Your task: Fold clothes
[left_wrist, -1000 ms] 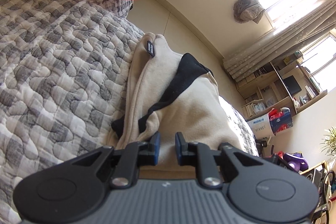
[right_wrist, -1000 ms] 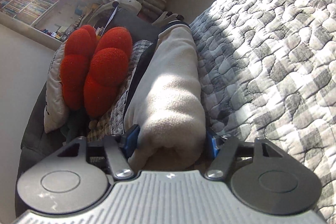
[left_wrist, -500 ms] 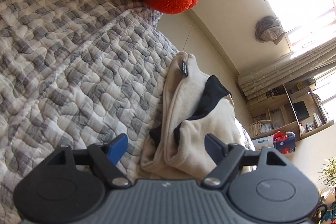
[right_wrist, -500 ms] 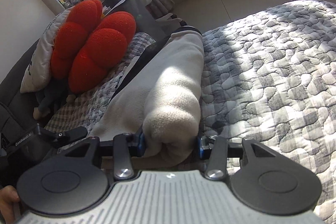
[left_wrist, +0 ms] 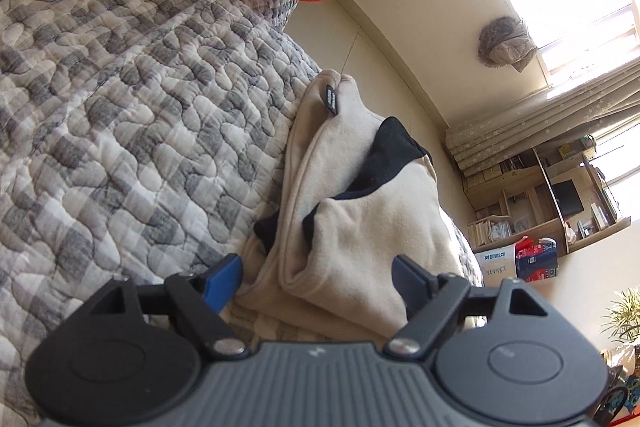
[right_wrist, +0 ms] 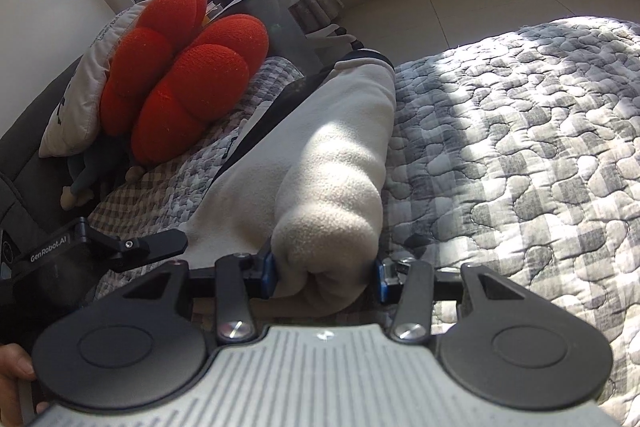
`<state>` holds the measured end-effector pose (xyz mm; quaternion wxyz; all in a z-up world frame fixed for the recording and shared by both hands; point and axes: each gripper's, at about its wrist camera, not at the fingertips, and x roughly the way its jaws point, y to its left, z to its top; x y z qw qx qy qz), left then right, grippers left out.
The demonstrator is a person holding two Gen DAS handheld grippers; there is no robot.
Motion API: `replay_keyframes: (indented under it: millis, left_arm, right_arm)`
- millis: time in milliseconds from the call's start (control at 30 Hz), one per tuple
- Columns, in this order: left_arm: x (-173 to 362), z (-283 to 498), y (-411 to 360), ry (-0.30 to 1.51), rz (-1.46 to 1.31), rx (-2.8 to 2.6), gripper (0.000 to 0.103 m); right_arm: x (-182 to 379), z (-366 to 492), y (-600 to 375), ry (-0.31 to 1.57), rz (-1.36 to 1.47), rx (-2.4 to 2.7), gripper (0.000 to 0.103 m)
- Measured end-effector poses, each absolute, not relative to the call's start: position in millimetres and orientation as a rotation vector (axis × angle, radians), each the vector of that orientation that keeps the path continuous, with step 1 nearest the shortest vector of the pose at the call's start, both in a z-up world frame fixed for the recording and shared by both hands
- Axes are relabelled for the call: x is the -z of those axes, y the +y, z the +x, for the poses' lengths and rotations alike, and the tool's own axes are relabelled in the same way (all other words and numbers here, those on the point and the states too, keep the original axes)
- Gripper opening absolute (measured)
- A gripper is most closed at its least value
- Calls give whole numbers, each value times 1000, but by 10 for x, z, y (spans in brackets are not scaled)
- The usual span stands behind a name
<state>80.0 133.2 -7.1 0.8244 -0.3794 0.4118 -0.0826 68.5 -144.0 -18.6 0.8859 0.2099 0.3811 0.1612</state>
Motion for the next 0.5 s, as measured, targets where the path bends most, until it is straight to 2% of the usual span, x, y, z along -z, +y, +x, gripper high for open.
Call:
replay_keyframes:
  millis: [67,133,167,233,333,500]
  left_arm:
    - [84,802,1321,873,-783,157,72]
    - [78,787,1289,871,-738,130,39]
    - [87,777,1295,869,-742,121,37]
    - [43,741,1297,860,-763,116,25]
    - [-125,631,1248,835,-789,126,19]
    - [-617,194,1030,758,-738,210,18]
  right_arm:
    - [171,672,-1410,787,414,-333,47]
    - [147,652,-1366,775,376,-330,47]
    - [122,636,-1330,762,343,-330,47]
    - [19,580,-1214,717,240,-331,46]
    - [-185,450,-1103,642,121,-327,46]
    - [-598,53,-1232,516,21,-331,45]
